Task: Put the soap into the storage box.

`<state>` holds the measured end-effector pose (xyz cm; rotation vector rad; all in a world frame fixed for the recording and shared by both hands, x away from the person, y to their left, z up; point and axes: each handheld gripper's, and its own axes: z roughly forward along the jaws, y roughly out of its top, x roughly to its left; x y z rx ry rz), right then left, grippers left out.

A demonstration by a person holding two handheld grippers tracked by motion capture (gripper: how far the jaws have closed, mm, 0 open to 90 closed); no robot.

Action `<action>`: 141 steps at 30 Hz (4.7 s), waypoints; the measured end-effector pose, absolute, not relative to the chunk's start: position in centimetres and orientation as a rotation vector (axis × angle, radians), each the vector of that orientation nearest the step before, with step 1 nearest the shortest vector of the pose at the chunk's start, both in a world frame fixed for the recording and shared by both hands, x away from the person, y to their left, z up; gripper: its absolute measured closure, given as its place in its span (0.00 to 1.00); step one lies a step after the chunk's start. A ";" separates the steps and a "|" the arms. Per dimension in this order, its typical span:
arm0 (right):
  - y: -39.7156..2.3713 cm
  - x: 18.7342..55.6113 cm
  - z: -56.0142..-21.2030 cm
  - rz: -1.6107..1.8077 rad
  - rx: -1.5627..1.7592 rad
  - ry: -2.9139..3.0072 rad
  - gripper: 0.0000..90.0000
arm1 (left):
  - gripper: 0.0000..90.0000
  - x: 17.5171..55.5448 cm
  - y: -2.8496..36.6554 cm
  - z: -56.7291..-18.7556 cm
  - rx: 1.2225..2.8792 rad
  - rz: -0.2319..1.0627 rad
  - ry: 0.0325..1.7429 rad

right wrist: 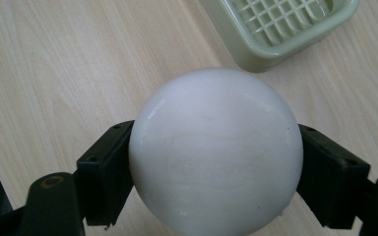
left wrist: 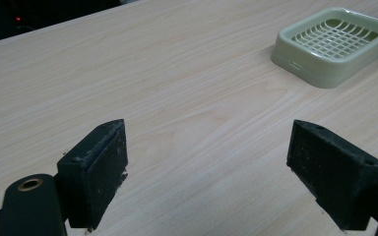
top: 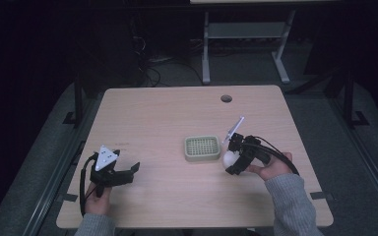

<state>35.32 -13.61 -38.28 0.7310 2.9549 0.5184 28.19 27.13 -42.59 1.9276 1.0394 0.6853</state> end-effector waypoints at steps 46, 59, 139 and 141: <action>-9.1 40.0 -36.5 0.496 0.663 2.980 0.25 | 0.17 28.1 27.2 -42.6 1.926 0.687 1.040; -7.8 41.3 -35.8 0.458 0.634 2.989 0.25 | 0.17 28.1 27.2 -42.6 1.925 0.686 1.041; -3.2 44.8 -41.2 0.355 0.638 3.024 0.24 | 0.17 28.2 27.3 -42.5 1.919 0.684 1.035; -3.2 44.8 -41.2 0.347 0.640 3.023 0.24 | 0.17 28.2 27.3 -42.5 1.919 0.682 1.035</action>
